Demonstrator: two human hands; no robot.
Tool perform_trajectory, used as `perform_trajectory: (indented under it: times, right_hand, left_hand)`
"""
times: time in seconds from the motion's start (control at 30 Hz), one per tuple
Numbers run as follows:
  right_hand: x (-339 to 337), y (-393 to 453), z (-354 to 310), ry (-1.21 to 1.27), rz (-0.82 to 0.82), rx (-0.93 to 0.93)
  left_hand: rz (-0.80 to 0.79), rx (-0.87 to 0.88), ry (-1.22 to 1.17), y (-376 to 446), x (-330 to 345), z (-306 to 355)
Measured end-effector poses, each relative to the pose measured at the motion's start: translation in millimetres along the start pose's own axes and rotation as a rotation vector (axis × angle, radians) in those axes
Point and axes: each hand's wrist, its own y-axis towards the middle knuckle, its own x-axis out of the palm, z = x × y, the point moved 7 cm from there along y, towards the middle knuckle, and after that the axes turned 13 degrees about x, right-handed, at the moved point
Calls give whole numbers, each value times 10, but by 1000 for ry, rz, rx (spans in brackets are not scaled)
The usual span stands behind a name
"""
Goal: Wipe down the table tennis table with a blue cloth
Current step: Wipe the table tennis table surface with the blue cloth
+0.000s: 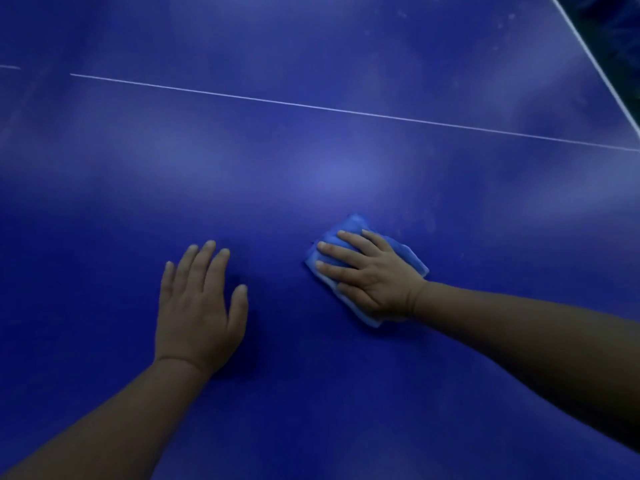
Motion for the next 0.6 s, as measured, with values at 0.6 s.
perform_trajectory:
  times: [0.6]
  right_hand:
    - [-232, 1693, 923, 28, 93, 320]
  left_hand:
    - [-64, -91, 76, 475, 331, 20]
